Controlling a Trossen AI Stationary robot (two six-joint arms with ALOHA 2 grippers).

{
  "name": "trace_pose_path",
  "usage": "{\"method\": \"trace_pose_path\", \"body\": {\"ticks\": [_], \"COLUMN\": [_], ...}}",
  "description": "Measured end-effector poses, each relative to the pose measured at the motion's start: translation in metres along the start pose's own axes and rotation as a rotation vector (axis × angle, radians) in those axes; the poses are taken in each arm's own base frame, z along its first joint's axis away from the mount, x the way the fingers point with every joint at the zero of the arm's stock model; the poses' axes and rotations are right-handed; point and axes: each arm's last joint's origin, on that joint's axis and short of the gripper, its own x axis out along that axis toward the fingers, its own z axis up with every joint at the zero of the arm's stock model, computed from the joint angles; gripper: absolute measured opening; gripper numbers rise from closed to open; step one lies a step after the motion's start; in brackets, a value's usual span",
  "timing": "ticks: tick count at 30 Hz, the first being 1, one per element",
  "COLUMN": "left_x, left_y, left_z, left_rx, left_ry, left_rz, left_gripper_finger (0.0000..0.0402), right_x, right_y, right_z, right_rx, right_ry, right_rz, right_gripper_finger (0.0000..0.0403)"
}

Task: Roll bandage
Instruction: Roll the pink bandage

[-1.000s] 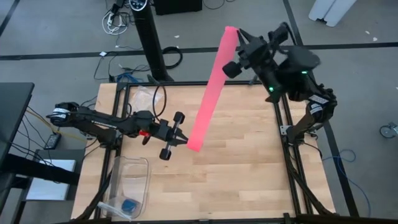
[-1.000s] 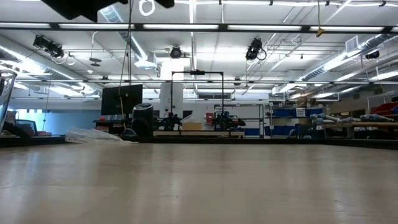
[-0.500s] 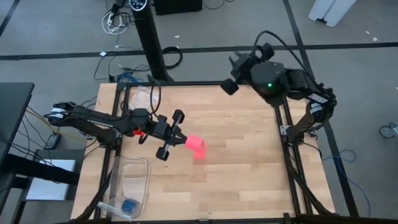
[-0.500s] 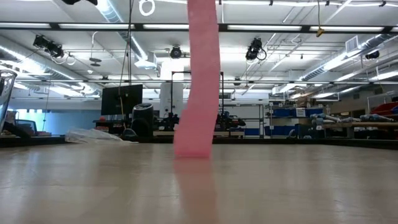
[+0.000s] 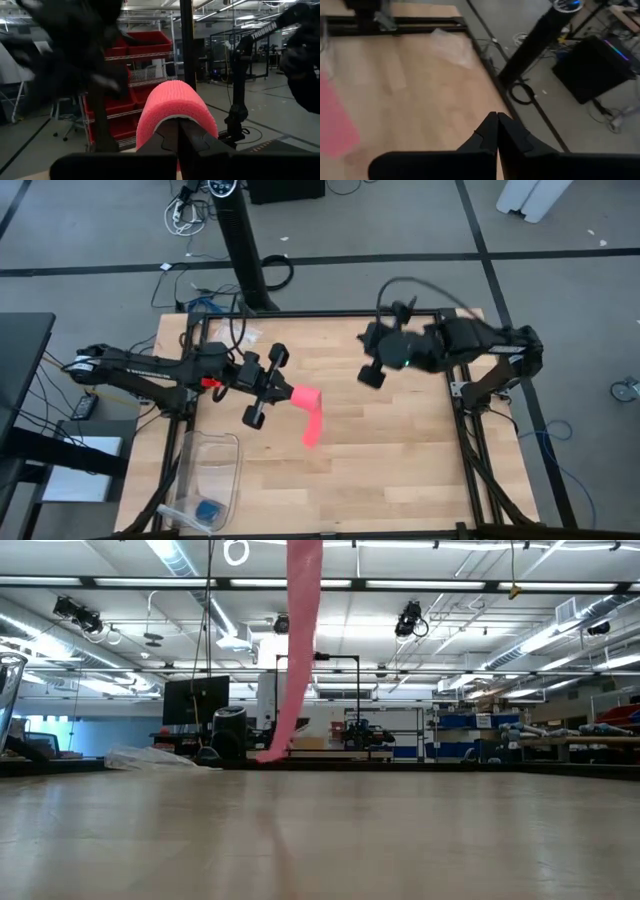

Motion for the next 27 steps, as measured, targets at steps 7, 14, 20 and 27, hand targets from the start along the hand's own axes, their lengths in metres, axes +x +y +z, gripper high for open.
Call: {"method": "trace_pose_path", "body": {"ticks": [7, 14, 20, 27], "left_x": [0.000, 0.001, 0.002, 0.002], "left_y": [0.005, 0.011, 0.012, 0.014], "left_z": [0.011, 0.023, 0.032, 0.036], "left_rx": [-0.009, -0.003, 0.021, 0.038], "left_ry": [0.052, 0.059, 0.060, 0.118], "left_rz": [0.015, 0.034, 0.039, 0.099], "left_gripper_finger": [0.0000, 0.0000, 0.0000, 0.0000], "right_x": [0.036, 0.066, 0.086, 0.086], "right_y": [0.041, 0.065, 0.090, 0.124], "right_z": [-0.047, -0.097, -0.141, -0.191], "right_rx": [0.020, 0.059, 0.075, 0.237], "right_ry": [-0.131, -0.264, -0.296, -0.482], "right_rz": [0.193, 0.246, 0.287, 0.434], "right_gripper_finger": [0.0003, 0.0002, 0.0001, 0.0004]}}
